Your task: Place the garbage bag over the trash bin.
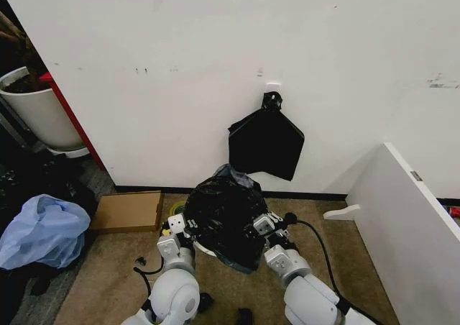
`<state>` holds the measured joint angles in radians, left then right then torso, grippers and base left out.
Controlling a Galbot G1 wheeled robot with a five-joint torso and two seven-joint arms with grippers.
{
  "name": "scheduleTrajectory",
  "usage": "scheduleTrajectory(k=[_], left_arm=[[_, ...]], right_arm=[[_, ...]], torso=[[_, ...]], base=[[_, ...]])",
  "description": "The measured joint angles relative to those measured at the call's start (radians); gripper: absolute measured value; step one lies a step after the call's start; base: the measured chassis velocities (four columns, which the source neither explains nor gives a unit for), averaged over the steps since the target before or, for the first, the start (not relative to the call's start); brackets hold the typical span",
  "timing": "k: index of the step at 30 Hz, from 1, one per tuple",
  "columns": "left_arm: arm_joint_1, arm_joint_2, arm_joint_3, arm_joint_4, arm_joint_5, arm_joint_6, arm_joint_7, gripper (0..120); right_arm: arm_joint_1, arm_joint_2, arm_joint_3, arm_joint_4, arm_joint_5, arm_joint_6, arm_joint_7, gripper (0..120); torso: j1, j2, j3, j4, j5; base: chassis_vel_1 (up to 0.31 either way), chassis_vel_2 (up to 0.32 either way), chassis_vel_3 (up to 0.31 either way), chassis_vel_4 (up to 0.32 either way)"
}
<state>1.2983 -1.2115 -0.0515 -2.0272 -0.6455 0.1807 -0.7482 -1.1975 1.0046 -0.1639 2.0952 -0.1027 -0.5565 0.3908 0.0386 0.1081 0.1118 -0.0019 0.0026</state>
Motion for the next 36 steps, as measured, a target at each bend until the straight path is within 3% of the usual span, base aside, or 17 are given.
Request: scheduleTrajectory(k=[9, 13, 15, 21, 23, 28, 30, 36], left_arm=[[0.003, -0.001, -0.008, -0.003, 0.0, -0.003, 0.002, 1], [0.002, -0.003, -0.007, -0.003, -0.003, -0.002, 0.001, 1], [0.002, -0.003, -0.006, -0.003, -0.003, -0.002, 0.001, 1], [0.002, -0.011, -0.003, -0.003, 0.001, 0.002, 0.001, 1], [0.002, -0.011, -0.003, -0.003, 0.001, 0.002, 0.002, 1], [0.006, -0.012, -0.006, -0.005, 0.001, 0.003, 0.003, 1], [0.005, -0.014, -0.007, -0.005, 0.002, 0.003, 0.003, 1], [-0.001, -0.027, -0.006, -0.004, 0.002, 0.004, 0.003, 1]], right_arm=[[-0.035, 0.006, 0.024, 0.028, -0.013, 0.067, 0.0, 0], [-0.06, 0.004, 0.024, 0.046, -0.058, 0.071, -0.019, 16], [-0.061, 0.006, 0.024, 0.045, -0.06, 0.07, -0.019, 19], [-0.06, 0.016, 0.015, 0.044, -0.074, 0.051, -0.022, 47], [-0.06, 0.016, 0.015, 0.044, -0.075, 0.051, -0.022, 47], [-0.054, 0.018, 0.007, 0.021, -0.139, 0.029, -0.042, 68], [-0.051, 0.018, 0.005, 0.015, -0.153, 0.028, -0.046, 68], [-0.027, 0.026, -0.002, -0.021, -0.251, 0.04, -0.049, 41]], torso=[[0.0, 0.0, 0.0, -0.0001, 0.0001], [0.0, 0.0, 0.0, -0.0001, 0.0], [0.0, 0.0, 0.0, -0.0001, 0.0], [0.0, 0.0, 0.0, 0.0, 0.0], [0.0, 0.0, 0.0, 0.0, 0.0], [0.0, 0.0, 0.0, 0.0, 0.0], [0.0, 0.0, 0.0, 0.0, 0.0], [0.0, 0.0, 0.0, 0.0001, 0.0]], base=[[0.0, 0.0, 0.0, 0.0], [0.0, 0.0, 0.0, 0.0], [0.0, 0.0, 0.0, 0.0], [0.0, 0.0, 0.0, 0.0], [0.0, 0.0, 0.0, 0.0], [0.0, 0.0, 0.0, 0.0], [0.0, 0.0, 0.0, 0.0], [0.0, 0.0, 0.0, 0.0]])
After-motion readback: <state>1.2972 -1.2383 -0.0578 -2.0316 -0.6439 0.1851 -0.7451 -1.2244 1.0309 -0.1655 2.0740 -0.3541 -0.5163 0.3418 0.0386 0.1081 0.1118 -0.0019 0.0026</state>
